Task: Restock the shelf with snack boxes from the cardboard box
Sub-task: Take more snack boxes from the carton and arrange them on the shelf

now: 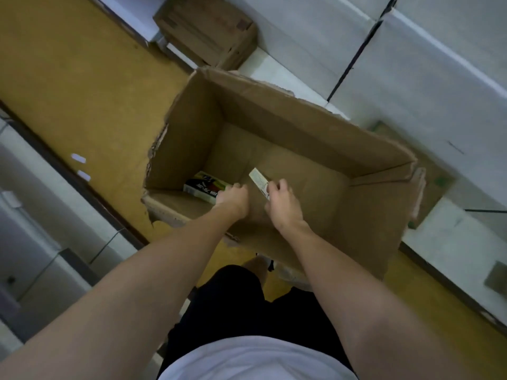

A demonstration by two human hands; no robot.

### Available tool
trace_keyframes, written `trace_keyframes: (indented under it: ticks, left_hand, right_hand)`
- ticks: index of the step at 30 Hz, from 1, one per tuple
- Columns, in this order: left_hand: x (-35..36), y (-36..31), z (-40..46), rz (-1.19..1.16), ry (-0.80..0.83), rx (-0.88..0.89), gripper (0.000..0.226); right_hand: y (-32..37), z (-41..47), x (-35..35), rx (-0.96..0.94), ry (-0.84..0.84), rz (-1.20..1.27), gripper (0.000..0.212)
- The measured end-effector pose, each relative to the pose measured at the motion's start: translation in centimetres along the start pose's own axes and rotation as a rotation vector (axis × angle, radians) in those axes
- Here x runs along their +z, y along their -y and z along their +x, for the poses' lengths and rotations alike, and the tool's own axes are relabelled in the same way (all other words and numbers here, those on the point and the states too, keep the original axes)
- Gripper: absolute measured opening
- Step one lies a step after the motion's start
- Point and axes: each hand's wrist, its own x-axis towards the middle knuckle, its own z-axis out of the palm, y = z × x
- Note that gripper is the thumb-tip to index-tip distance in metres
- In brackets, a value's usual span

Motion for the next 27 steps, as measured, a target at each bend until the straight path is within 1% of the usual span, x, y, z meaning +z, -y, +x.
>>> trace_keyframes:
  ticks: [5,7,10,13,15,17,19,24,27]
  left_hand:
    - [1.3,2.1,2.9,0.126,0.092,0.002,0.057]
    - [2.3,2.2,4.3,0.175,0.151,-0.033,0.063]
    - [4.2,1.8,6.4,0.272,0.209,-0.091,0.073]
    - [5.4,1.5,7.8,0.347,0.192,-0.151,0.068]
    - [5.7,1.3,8.2,0.378,0.167,-0.181,0.060]
    - [5.4,1.0,8.2,0.380,0.169,-0.193,0.055]
    - [4.6,0.7,7.8,0.379,0.163,-0.179,0.053]
    - [1.5,1.1,5.8,0.314,0.091,-0.117,0.054]
    - [-0.3,1.6,4.3,0.179,0.061,-0.130,0.055]
  right_hand:
    - [2.7,3.0,1.5,-0.091,-0.015,0.013,0.041]
    - [3.4,4.1,2.0,-0.113,-0.065,0.024,0.040]
    - [3.4,5.9,2.7,-0.117,-0.104,0.071,0.047]
    - [2.8,7.3,2.9,-0.073,-0.051,0.138,0.057]
    - [2.3,7.8,3.2,-0.009,-0.001,0.151,0.052]
    - [2.0,8.0,3.3,0.039,0.033,0.123,0.039]
    - [1.8,7.9,3.0,0.061,0.053,0.099,0.033]
    - [1.3,6.6,0.8,0.112,0.050,0.103,0.033]
    - [0.9,5.5,-1.4,0.114,0.039,0.090,0.033]
